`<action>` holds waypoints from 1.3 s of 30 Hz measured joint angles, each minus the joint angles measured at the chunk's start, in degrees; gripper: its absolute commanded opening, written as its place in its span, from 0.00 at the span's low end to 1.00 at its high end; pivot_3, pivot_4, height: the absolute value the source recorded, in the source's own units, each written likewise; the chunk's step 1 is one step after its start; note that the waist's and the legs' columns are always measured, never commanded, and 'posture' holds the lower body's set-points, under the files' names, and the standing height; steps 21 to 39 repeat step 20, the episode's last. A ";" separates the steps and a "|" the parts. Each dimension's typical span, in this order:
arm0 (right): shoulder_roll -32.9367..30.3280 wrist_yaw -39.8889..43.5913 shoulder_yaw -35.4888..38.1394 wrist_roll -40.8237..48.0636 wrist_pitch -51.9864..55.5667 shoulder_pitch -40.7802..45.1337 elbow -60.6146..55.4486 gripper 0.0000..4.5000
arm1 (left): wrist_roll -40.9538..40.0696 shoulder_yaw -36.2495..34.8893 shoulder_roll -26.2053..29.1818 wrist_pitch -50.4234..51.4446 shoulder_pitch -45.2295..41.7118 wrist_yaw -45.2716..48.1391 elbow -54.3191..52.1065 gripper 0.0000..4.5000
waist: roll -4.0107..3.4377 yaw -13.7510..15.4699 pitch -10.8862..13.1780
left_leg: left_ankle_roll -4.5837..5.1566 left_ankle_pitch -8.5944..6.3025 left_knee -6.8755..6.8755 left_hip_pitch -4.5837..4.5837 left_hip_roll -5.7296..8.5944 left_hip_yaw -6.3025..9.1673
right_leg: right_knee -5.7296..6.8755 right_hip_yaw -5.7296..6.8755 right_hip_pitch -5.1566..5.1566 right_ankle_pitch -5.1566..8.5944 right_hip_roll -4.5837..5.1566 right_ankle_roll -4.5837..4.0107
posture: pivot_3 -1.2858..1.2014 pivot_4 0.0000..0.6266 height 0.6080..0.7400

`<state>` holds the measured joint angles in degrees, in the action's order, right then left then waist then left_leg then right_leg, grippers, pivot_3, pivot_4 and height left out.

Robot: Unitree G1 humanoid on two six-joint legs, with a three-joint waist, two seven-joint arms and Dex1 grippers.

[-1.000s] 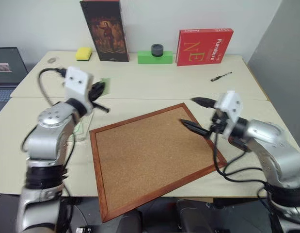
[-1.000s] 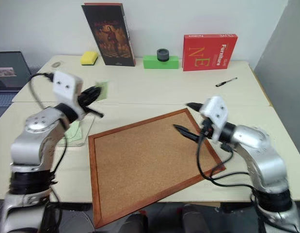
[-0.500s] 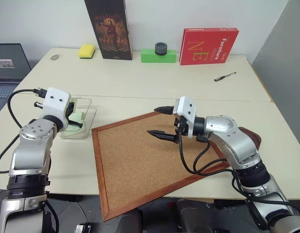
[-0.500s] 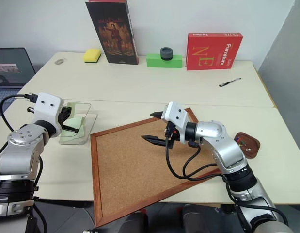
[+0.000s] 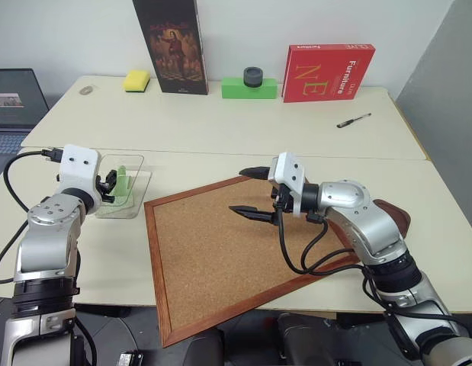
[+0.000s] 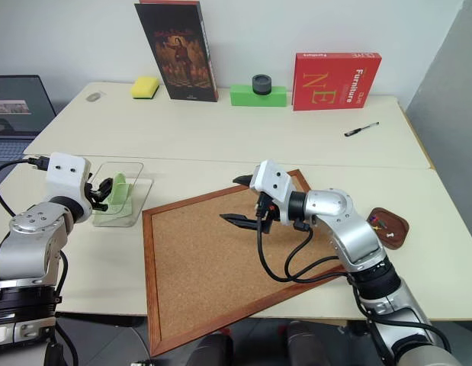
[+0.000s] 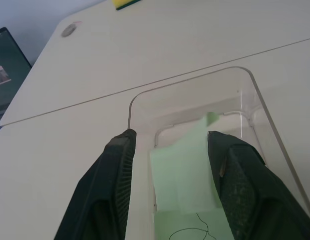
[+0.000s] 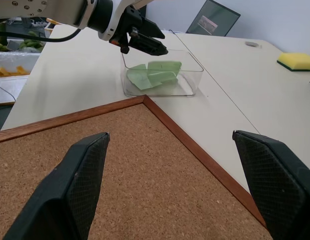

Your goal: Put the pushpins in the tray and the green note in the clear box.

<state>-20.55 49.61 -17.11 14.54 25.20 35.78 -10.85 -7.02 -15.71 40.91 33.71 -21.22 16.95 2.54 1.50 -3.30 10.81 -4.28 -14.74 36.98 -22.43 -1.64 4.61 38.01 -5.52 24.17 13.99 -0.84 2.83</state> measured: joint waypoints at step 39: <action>-5.55 -12.57 15.55 3.28 7.96 -23.16 -17.12 0.93 | -18.22 6.51 -8.52 8.12 1.53 13.57 -22.02 0.83 | 0.01 -0.04 -0.01 | 0.00 0.00 0.02 0.08 0.01 -0.06 | 0.03 -0.08 -0.04 -0.02 -0.02 -0.01 | 0.52 0.24 1.00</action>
